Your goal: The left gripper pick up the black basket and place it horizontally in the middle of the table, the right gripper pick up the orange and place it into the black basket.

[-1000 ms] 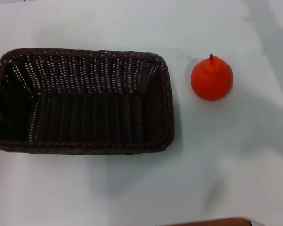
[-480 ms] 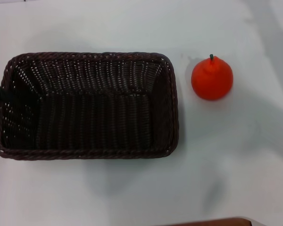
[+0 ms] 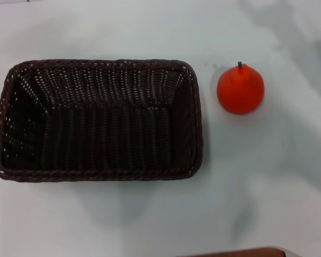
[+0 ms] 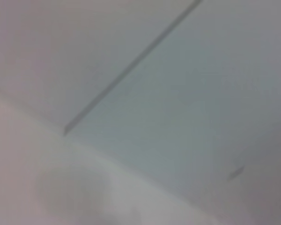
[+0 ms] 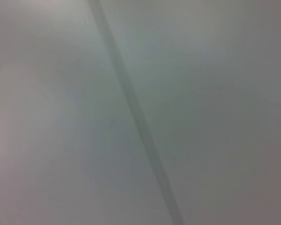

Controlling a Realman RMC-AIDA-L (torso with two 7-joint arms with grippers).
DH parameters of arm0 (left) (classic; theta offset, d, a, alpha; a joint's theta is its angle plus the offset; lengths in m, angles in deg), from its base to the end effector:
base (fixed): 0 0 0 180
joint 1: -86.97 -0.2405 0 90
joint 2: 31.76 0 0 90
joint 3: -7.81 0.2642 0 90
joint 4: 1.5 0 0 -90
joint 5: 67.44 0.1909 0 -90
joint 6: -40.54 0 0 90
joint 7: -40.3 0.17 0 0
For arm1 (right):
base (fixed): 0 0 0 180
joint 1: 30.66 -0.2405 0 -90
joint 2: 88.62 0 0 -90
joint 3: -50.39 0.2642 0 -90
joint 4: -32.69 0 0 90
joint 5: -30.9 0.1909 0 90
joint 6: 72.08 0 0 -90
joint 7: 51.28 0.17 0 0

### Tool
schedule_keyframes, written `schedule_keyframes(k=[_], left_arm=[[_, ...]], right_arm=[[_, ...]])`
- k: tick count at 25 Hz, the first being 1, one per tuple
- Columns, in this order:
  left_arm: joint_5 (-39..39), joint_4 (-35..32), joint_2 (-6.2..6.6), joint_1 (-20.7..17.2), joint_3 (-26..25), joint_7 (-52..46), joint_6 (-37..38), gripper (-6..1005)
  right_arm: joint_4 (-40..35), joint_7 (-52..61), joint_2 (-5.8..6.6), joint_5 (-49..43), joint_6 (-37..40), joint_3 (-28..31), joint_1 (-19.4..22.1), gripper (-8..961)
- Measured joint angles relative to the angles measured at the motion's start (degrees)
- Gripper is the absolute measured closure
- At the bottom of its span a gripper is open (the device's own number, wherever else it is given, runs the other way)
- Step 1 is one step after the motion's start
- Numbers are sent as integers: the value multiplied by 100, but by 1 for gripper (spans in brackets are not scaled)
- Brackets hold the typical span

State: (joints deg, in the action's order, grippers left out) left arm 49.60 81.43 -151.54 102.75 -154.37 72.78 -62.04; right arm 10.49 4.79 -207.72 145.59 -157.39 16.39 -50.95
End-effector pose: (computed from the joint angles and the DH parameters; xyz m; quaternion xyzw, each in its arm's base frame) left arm -0.2925 0.2745 0.1419 -0.6862 -0.5993 -0.3129 0.2685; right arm 0.2928 0.3295 0.0611 -0.2348 -0.7039 -0.4538 0.4934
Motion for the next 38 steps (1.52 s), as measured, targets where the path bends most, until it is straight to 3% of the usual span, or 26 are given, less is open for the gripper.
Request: schedule_keyframes(k=[5, 11, 17, 23, 38], left_arm=[[-663, -146, 8, -302, -248, 639, 276, 195], [-1021, -193, -226, -525, -258, 1155, 601, 197], [-1294, -420, -260, -577, -255, 1209, 680, 198], [-1572, -598, -313, -517, -238, 1263, 623, 200], [-2029, -869, -388, -507, -243, 1327, 532, 201]], right_arm=[[-463, 520, -19, -1171, -28, -38, 188, 94], [-489, 691, -40, -2072, 73, -65, 249, 103], [-457, 947, -55, -2794, 593, -72, 185, 121], [-403, 951, -76, -3052, 952, -183, 22, 139], [-234, 1117, -73, -3068, 1955, -1508, -360, 185]])
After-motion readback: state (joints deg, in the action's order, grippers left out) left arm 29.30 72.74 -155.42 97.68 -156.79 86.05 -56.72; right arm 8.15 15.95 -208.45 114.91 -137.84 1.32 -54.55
